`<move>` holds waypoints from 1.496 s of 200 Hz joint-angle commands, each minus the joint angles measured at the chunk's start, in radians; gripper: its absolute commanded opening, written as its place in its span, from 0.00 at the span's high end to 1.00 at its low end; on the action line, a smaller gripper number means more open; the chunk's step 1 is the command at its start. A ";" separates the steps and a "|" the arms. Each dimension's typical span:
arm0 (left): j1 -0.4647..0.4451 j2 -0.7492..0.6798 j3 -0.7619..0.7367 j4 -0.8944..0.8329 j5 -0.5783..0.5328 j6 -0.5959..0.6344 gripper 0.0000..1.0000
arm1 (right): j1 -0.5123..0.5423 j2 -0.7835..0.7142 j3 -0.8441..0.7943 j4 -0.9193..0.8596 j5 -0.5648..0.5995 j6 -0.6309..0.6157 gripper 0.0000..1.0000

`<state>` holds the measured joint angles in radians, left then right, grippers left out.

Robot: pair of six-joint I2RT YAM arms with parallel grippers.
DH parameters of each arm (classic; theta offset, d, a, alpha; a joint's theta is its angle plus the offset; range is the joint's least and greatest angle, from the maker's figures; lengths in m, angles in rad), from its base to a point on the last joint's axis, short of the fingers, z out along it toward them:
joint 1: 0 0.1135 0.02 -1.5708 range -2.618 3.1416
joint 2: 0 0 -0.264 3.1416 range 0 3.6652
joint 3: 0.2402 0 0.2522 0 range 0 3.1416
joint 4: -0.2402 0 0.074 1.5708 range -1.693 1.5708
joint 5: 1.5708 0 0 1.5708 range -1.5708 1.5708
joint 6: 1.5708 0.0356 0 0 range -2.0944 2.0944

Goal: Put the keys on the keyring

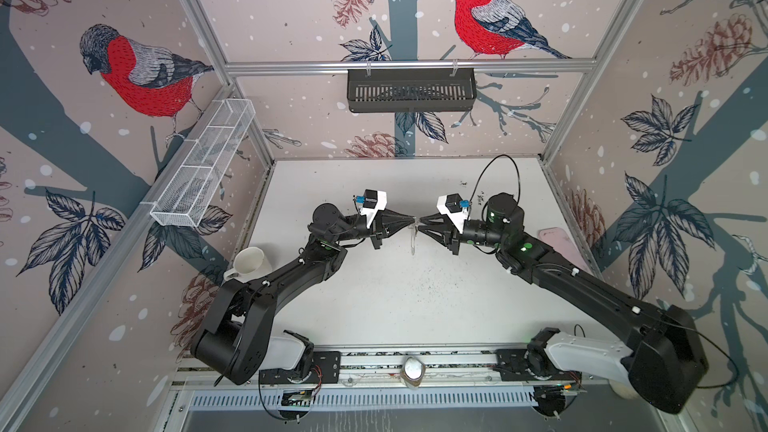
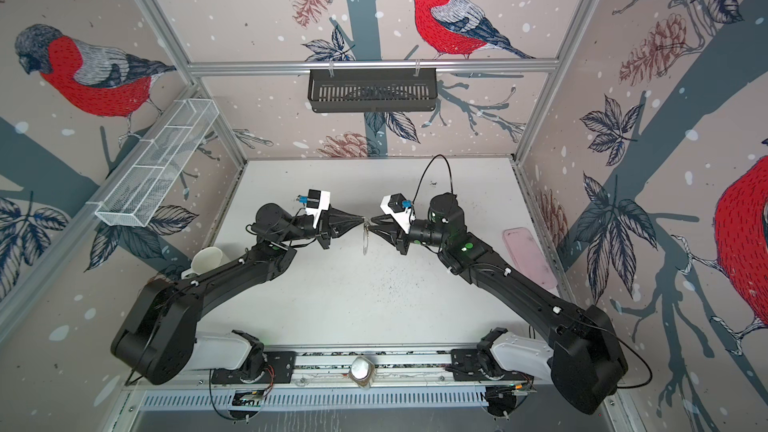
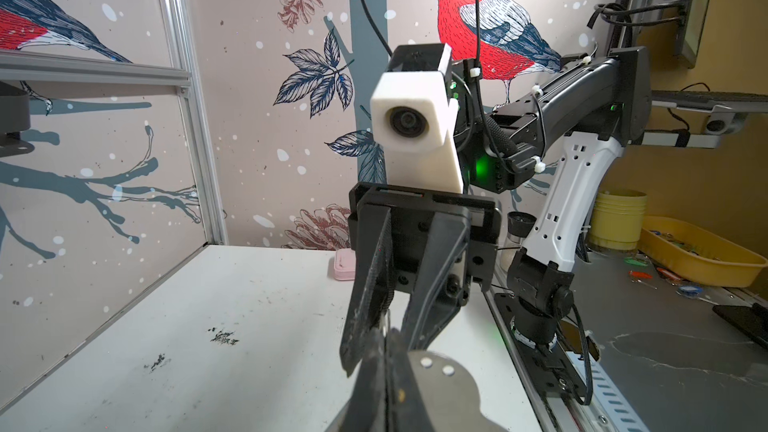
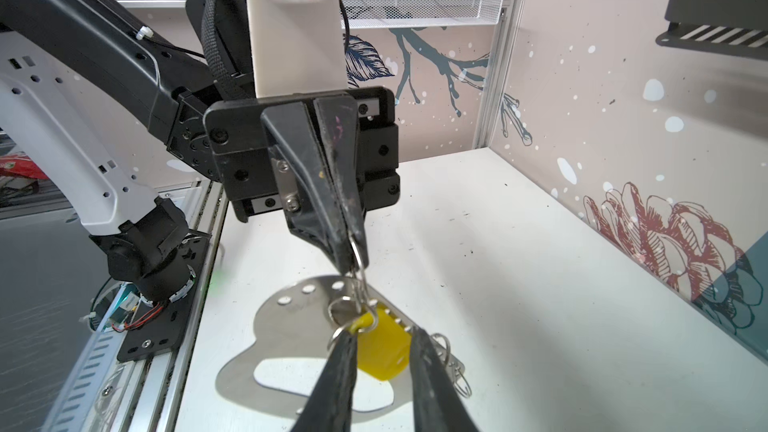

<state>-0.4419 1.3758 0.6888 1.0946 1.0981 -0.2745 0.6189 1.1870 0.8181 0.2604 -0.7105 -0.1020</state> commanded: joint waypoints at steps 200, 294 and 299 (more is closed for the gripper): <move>0.001 0.019 -0.038 0.225 0.030 -0.126 1.00 | 0.053 0.026 0.027 0.073 0.015 0.013 0.73; 0.002 -0.004 -0.052 0.214 0.019 -0.109 1.00 | 0.021 -0.053 -0.016 0.001 0.096 -0.013 0.66; 0.002 -0.004 -0.053 0.214 0.017 -0.110 1.00 | 0.021 -0.054 -0.016 0.003 0.089 -0.013 0.67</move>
<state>-0.4412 1.3785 0.6365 1.2728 1.1213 -0.3912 0.6403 1.1461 0.8036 0.2588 -0.6205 -0.1051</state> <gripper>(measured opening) 0.048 0.342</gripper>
